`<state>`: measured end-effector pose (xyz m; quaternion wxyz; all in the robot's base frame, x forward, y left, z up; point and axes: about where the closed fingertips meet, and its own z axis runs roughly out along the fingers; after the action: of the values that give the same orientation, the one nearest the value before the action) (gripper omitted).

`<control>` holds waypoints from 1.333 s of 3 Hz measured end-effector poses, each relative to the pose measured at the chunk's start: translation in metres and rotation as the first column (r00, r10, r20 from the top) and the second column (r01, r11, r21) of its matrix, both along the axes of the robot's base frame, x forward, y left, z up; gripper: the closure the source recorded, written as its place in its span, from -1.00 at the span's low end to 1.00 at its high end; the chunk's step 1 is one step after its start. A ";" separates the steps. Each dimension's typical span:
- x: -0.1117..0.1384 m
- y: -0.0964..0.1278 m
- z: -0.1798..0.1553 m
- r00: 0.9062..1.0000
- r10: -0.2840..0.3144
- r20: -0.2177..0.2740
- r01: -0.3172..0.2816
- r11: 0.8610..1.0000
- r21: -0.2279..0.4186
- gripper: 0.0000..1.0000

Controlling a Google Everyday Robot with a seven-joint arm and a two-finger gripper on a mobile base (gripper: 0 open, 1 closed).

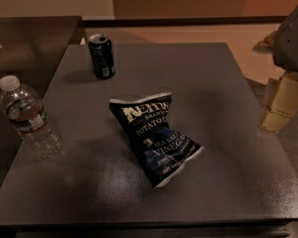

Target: Move blue chip bag near pepsi can

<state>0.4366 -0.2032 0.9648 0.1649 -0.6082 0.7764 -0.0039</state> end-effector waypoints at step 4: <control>0.006 0.101 -0.064 0.988 0.145 -0.046 -0.124 0.945 0.302 -1.00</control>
Offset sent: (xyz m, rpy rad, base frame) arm 0.0144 0.0761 -0.0578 0.3324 0.0686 0.0925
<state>0.4422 -0.1018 0.9012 0.2285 -0.6276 0.7299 0.1452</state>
